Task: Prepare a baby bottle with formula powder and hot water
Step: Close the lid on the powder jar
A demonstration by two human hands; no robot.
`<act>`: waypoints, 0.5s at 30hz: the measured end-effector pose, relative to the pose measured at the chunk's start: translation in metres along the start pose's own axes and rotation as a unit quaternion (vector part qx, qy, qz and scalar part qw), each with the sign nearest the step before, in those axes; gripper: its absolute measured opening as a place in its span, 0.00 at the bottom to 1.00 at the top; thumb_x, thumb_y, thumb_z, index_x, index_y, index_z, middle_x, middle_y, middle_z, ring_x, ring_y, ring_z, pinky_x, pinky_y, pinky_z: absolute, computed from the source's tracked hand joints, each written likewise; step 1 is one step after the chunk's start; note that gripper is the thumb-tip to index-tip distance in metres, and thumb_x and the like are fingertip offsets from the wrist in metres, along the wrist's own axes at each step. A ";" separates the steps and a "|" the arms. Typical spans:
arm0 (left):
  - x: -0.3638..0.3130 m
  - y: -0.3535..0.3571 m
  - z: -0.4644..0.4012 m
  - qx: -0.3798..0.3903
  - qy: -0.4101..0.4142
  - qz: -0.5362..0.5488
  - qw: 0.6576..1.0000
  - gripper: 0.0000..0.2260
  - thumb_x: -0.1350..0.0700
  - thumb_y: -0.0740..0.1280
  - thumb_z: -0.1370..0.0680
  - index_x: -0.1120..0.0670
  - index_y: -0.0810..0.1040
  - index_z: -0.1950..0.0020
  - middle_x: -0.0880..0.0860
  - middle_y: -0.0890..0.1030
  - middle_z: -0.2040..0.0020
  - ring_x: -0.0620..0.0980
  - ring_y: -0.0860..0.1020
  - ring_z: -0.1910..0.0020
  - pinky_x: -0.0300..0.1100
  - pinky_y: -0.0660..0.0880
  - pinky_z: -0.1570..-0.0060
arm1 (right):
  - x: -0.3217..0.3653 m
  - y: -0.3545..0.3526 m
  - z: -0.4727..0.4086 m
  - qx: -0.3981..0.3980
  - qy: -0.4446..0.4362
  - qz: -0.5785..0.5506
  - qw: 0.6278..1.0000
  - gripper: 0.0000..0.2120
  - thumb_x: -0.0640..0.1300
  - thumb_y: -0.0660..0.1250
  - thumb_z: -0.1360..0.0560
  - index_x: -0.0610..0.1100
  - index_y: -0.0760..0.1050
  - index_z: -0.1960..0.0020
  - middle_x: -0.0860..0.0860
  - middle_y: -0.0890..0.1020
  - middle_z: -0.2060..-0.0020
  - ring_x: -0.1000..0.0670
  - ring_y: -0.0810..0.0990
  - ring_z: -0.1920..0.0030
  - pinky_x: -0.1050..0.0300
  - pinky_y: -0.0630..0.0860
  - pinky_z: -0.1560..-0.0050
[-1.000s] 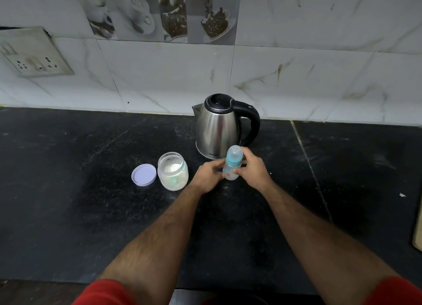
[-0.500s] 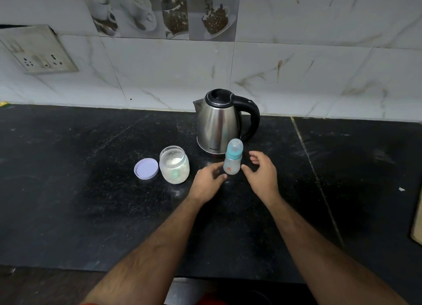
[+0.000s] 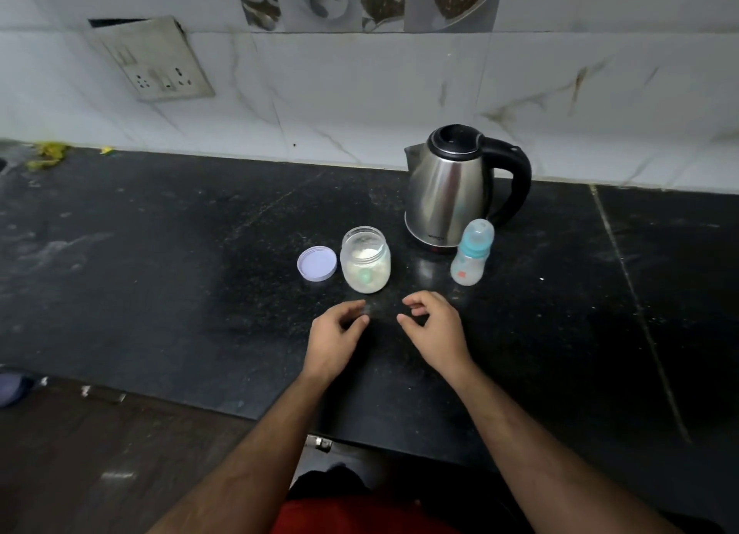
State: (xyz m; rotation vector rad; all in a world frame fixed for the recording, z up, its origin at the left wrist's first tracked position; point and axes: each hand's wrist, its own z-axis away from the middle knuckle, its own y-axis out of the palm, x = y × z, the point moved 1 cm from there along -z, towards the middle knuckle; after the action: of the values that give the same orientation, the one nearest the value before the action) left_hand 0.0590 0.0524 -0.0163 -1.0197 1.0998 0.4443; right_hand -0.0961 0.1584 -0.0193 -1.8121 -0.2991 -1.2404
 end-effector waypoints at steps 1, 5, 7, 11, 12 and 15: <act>0.003 -0.006 -0.003 -0.008 -0.006 0.002 1.000 0.13 0.60 0.72 0.23 0.54 0.82 0.38 0.45 0.83 0.46 0.41 0.82 0.44 0.37 0.76 0.39 | 0.003 0.006 -0.005 0.007 0.005 0.000 1.000 0.14 0.41 0.76 0.31 0.48 0.79 0.47 0.54 0.79 0.51 0.55 0.80 0.53 0.54 0.80 0.48; 0.004 -0.027 -0.027 -0.017 -0.030 0.012 0.999 0.21 0.60 0.73 0.24 0.56 0.76 0.32 0.50 0.81 0.37 0.45 0.79 0.38 0.40 0.74 0.36 | 0.015 0.023 -0.037 0.032 0.050 0.000 0.998 0.31 0.41 0.79 0.33 0.45 0.72 0.33 0.47 0.77 0.39 0.52 0.77 0.44 0.55 0.75 0.39; -0.001 -0.034 -0.042 0.000 -0.034 0.012 0.999 0.27 0.58 0.75 0.25 0.56 0.72 0.28 0.52 0.78 0.32 0.47 0.76 0.34 0.35 0.70 0.38 | 0.020 0.027 -0.053 0.052 0.074 -0.003 0.996 0.40 0.41 0.80 0.35 0.45 0.66 0.27 0.45 0.74 0.33 0.49 0.75 0.35 0.53 0.71 0.34; -0.015 -0.039 -0.071 0.063 -0.015 0.013 0.998 0.36 0.57 0.77 0.27 0.55 0.65 0.23 0.52 0.72 0.27 0.48 0.69 0.27 0.39 0.66 0.30 | 0.022 0.037 -0.078 0.098 0.077 0.006 0.992 0.54 0.45 0.82 0.39 0.45 0.56 0.22 0.48 0.69 0.27 0.48 0.67 0.28 0.61 0.62 0.36; -0.019 -0.040 -0.077 0.082 -0.007 0.021 0.996 0.36 0.58 0.77 0.27 0.56 0.64 0.22 0.52 0.71 0.26 0.48 0.68 0.26 0.43 0.65 0.26 | 0.023 0.039 -0.082 0.104 0.078 0.002 0.991 0.55 0.46 0.83 0.40 0.45 0.56 0.22 0.51 0.70 0.28 0.50 0.68 0.29 0.64 0.62 0.37; -0.028 -0.040 -0.089 0.126 0.017 0.043 0.991 0.35 0.63 0.76 0.28 0.57 0.66 0.24 0.53 0.75 0.29 0.48 0.71 0.28 0.51 0.67 0.28 | 0.026 0.043 -0.088 0.106 0.070 -0.029 0.991 0.50 0.45 0.83 0.42 0.51 0.61 0.26 0.66 0.74 0.42 0.55 0.73 0.38 0.70 0.69 0.44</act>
State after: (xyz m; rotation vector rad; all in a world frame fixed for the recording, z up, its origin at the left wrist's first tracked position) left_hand 0.0307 -0.0381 0.0188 -0.7617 1.2016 0.3475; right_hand -0.1120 0.0579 -0.0114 -1.5369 -0.3904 -1.3175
